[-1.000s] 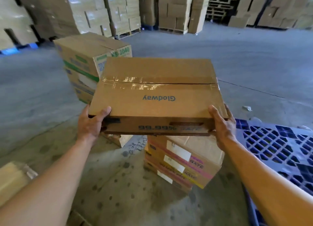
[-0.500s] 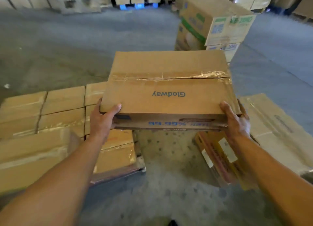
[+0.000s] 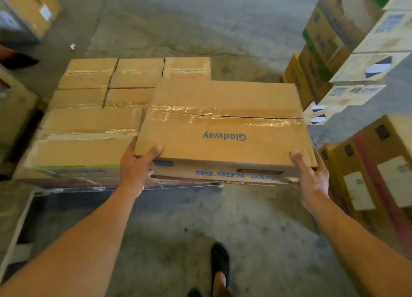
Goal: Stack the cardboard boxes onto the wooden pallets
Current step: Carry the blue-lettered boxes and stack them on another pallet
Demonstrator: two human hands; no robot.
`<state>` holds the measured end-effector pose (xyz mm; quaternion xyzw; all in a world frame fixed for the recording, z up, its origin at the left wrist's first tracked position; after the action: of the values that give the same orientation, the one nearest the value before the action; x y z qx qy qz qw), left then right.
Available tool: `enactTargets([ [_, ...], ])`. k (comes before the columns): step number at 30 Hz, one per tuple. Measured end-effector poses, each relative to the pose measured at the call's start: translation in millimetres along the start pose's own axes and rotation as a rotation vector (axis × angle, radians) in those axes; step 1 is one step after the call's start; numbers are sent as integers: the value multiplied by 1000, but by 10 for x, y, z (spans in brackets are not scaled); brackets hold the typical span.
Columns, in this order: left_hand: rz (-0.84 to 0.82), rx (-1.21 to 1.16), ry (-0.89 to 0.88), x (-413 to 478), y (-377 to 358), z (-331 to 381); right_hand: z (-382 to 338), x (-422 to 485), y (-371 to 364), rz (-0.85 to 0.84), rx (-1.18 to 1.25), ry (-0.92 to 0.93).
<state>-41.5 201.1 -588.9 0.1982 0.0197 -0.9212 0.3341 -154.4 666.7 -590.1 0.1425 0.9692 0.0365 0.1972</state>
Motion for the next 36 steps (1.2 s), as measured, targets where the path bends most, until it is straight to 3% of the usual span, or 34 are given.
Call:
enactTargets([
  [6,69,47,-5,605,14,-300,102,694,-699,-76,-70,41],
  [14,93,232,-13,1529,190,-886,776,1287,-1499,-106,-84,33],
  [19,186,337,1,1818,320,-1228,1216,1420,-1708,-92,-131,41],
  [24,177,427,24,2070,458,-1522,1551,1437,-1849,-92,-172,1],
  [36,270,601,-26,2190,583,-1589,1788,1371,-1960,-64,-318,-30],
])
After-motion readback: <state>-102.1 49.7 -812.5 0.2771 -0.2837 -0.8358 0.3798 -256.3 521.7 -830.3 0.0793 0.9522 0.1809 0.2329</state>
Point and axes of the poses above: each hand's wrist, its own x-axis towards the middle knuckle, its own y-axis out of the back of the hand, z = x × y, the point moved 10 cm from there along x, towards the middle knuckle, and after that the axes turned 2 degrees about x, right-handed, at the moved point
